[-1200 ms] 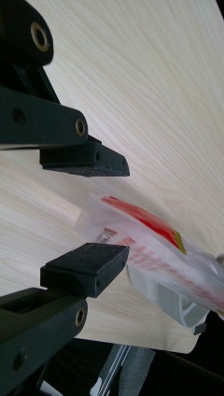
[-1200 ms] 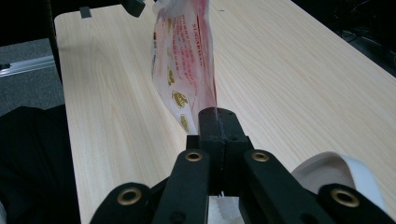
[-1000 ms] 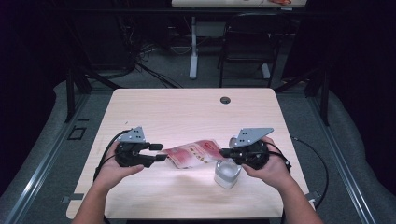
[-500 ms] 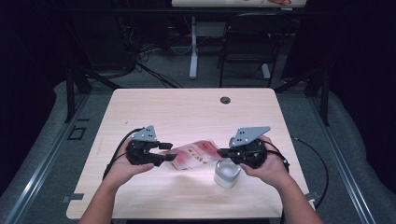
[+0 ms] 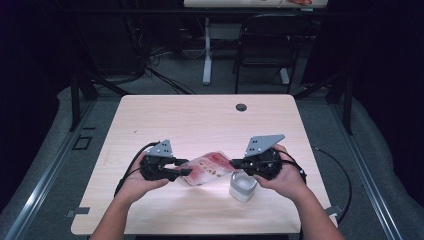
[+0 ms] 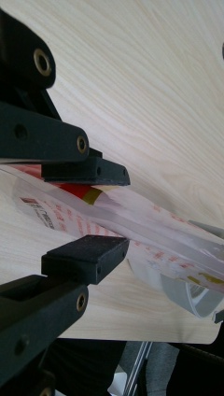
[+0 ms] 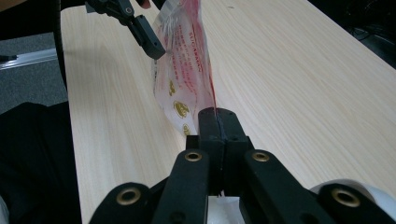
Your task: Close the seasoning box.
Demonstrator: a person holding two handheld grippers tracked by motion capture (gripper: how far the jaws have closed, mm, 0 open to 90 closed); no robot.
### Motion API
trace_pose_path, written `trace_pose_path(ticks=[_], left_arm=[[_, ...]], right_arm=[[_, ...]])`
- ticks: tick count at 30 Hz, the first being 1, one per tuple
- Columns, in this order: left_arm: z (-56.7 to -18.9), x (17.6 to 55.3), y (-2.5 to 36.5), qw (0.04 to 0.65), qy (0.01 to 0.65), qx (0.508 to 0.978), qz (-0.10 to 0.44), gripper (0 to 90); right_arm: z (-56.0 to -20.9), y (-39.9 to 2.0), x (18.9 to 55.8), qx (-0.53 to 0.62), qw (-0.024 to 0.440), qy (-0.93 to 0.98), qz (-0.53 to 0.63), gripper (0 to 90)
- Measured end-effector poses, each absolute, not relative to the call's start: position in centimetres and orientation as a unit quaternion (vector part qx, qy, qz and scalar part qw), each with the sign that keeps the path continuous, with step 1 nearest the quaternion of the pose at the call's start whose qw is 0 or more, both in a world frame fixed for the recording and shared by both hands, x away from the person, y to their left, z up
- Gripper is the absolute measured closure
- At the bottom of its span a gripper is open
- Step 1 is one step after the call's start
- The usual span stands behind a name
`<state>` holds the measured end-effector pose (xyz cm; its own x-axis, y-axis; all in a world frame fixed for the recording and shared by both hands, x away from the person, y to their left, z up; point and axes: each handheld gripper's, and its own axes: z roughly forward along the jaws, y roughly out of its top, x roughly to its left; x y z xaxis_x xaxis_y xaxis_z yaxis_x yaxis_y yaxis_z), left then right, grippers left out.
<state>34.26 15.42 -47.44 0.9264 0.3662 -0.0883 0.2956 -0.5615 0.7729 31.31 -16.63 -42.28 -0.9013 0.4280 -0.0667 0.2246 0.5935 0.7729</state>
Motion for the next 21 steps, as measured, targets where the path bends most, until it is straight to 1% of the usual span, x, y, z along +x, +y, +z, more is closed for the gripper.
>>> trace_pose_path(ticks=[7, 12, 21], left_arm=[[-48.2, 34.2, 15.6, 0.423, 0.187, 0.885, 0.042, 70.3], [-48.5, 34.1, 15.5, 0.417, 0.179, 0.89, 0.043, 72.6], [-49.3, 34.0, 15.6, 0.427, 0.178, 0.886, 0.033, 77.1]], right_arm=[[-42.5, -16.0, 31.5, 0.183, 0.118, 0.886, 0.408, 90.0], [-42.7, -15.9, 31.6, 0.185, 0.115, 0.886, 0.41, 89.9], [-43.2, -16.1, 31.7, 0.195, 0.104, 0.879, 0.422, 85.2]])
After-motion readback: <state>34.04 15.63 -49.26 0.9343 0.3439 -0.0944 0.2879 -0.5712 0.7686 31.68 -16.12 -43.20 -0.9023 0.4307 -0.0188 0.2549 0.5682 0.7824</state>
